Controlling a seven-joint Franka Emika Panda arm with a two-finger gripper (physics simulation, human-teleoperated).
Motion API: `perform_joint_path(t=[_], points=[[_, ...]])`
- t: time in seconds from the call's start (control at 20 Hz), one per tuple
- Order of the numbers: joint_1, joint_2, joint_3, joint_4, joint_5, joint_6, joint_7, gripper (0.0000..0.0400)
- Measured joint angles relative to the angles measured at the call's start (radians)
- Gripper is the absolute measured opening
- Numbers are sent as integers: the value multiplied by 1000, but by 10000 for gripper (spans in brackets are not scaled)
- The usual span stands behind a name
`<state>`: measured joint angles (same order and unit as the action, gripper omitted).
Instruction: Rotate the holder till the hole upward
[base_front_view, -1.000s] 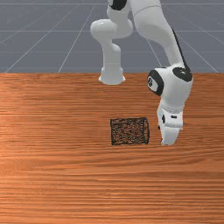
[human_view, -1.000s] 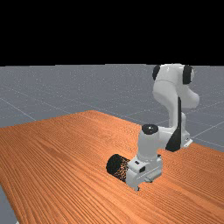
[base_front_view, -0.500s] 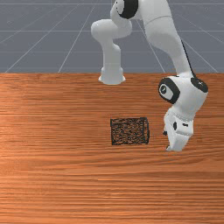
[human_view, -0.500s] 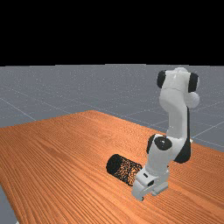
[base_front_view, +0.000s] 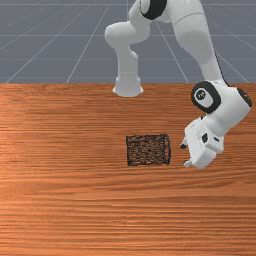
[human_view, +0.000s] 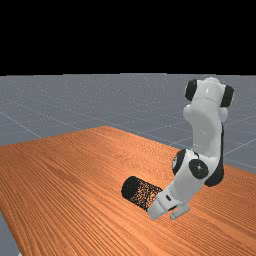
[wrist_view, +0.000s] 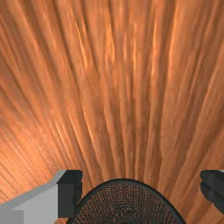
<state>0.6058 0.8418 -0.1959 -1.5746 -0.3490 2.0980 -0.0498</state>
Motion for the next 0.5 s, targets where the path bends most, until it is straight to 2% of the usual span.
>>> perform_joint_path(t=[0.25,0.5], points=[[-61,-69,-10,-136,-4,123,-51,400],[-78,-86,-32,-175,-26,150,-64,400]])
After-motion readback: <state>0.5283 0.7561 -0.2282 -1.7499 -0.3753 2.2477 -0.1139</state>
